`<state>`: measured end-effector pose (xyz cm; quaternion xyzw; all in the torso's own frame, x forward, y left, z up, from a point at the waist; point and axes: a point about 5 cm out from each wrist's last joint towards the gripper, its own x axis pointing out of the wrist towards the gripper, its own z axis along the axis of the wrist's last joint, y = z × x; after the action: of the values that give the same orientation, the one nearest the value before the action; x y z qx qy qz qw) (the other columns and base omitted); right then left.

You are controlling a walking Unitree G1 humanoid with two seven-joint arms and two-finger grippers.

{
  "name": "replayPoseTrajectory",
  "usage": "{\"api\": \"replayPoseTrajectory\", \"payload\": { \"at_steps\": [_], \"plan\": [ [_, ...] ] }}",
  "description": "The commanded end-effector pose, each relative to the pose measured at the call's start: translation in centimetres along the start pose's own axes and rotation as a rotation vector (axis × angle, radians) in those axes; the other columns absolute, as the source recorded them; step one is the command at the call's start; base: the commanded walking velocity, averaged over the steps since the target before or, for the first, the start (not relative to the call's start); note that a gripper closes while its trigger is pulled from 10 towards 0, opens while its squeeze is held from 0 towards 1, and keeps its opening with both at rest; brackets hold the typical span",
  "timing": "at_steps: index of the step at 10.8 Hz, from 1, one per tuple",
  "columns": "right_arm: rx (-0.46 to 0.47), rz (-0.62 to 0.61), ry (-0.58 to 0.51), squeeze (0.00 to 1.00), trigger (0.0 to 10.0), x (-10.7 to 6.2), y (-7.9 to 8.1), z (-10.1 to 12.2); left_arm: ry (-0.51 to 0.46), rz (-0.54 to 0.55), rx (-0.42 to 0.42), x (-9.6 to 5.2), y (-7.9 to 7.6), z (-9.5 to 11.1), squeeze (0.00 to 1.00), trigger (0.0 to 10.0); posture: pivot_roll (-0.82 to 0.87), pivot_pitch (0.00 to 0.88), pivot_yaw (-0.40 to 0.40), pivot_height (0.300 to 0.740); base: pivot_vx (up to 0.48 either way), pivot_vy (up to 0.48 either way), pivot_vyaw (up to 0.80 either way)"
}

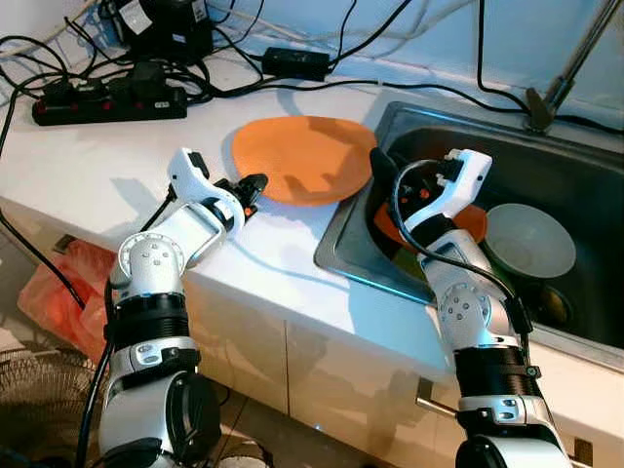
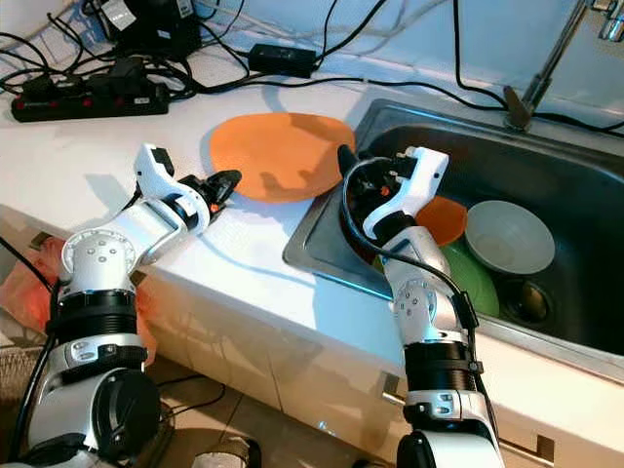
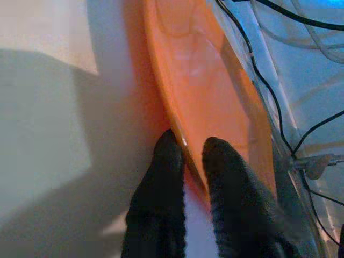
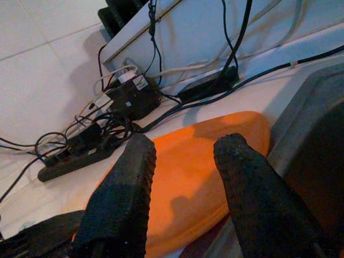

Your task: Kitchen organization

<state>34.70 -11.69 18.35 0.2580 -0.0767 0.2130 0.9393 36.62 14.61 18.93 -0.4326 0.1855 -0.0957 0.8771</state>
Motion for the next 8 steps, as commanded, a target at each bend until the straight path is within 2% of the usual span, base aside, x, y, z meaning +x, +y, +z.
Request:
{"api": "replayPoseTrajectory", "payload": {
  "at_steps": [1, 3, 4, 5, 7, 8],
  "plan": [
    [0.001, -0.002, -0.003, 0.00, 10.0, -0.2, 0.0, 0.2, 0.072, 0.045, -0.013, 0.3, 1.2, -1.7, 0.00, 0.0, 0.22, 0.096, 0.004, 0.740, 0.000, 0.000, 0.00],
    [0.002, -0.001, -0.004, 0.00, 10.0, -0.1, 0.0, 0.2, 0.043, 0.040, 0.009, 0.2, 1.0, -1.4, 0.00, 0.0, 0.22, 0.092, 0.005, 0.740, 0.000, 0.000, 0.00],
    [0.003, -0.001, -0.005, 0.00, 10.0, -0.1, 0.0, 0.2, -0.027, 0.018, 0.079, 0.1, 0.4, -0.5, 0.00, 0.0, 0.22, 0.089, 0.005, 0.740, 0.000, 0.000, 0.00],
    [0.003, -0.001, -0.005, 0.00, 10.0, -0.1, 0.0, 0.2, -0.056, -0.006, 0.112, 0.1, -0.1, -0.2, 0.00, 0.0, 0.22, 0.086, 0.004, 0.740, 0.000, 0.000, 0.00],
    [0.002, -0.004, -0.009, 0.00, 10.0, 0.0, -0.1, 0.3, -0.098, -0.057, 0.125, 0.0, -0.9, -0.1, 0.00, 0.0, 0.22, 0.082, 0.002, 0.740, 0.000, 0.000, 0.00],
    [0.000, -0.006, -0.011, 0.00, 10.0, 0.0, -0.1, 0.4, -0.166, -0.083, 0.137, -0.1, -1.4, 0.5, 0.00, 0.0, 0.22, 0.083, 0.002, 0.740, 0.000, 0.000, 0.00]
  ]
}}
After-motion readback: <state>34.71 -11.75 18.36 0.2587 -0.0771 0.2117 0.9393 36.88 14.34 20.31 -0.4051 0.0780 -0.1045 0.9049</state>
